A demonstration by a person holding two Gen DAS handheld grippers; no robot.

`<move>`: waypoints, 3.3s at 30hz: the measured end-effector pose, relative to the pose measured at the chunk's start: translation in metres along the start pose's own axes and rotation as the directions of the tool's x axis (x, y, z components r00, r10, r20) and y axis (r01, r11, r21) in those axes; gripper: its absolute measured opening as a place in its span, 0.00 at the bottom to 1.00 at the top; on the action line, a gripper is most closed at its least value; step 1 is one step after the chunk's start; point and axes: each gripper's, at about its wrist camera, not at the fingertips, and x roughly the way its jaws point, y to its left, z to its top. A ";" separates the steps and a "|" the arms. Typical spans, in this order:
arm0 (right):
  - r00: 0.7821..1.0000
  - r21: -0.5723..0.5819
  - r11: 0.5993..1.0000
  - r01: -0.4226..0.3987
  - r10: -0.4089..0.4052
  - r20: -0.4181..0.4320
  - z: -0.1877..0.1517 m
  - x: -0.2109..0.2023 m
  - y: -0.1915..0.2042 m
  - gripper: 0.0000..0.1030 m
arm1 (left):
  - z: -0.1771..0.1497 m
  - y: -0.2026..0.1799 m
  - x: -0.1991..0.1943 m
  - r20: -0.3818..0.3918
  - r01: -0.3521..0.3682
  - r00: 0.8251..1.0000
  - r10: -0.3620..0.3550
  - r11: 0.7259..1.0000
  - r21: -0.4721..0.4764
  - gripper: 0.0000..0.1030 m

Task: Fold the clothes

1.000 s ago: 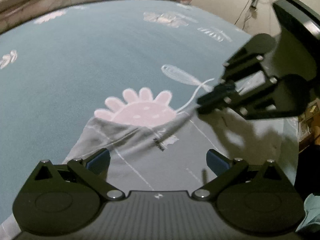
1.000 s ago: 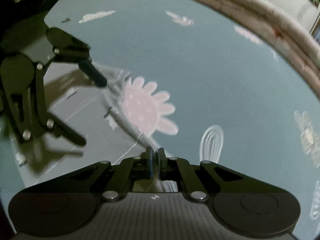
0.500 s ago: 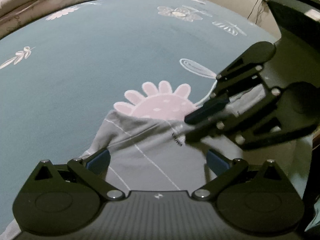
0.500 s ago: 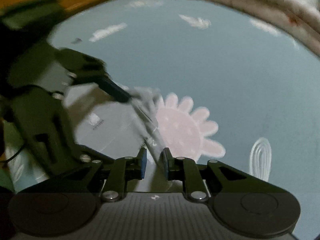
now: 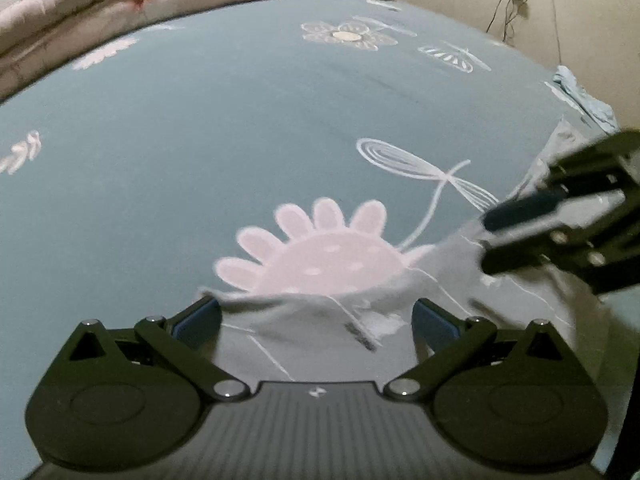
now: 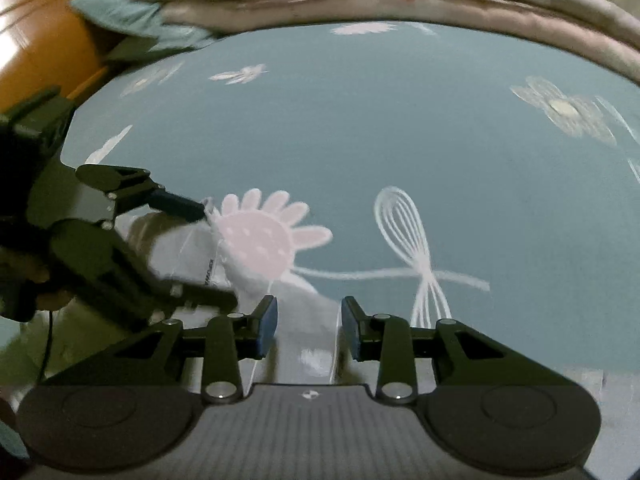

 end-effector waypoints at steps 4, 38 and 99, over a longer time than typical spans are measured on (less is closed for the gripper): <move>0.999 0.080 0.997 0.010 -0.013 0.034 -0.014 -0.008 -0.007 0.40 | 0.001 0.001 -0.019 -0.001 -0.008 1.000 0.008 1.000 0.000 0.99; 0.948 -0.828 0.554 -0.082 -0.214 -0.237 -0.009 -0.008 -0.118 0.22 | 0.032 -0.180 0.053 -0.069 0.342 0.940 -0.335 0.920 0.189 0.99; 0.893 -0.622 0.690 -0.370 0.080 -0.442 0.042 -0.002 -0.174 0.21 | 0.057 -0.177 0.033 0.004 0.364 0.930 -0.368 0.919 0.150 0.99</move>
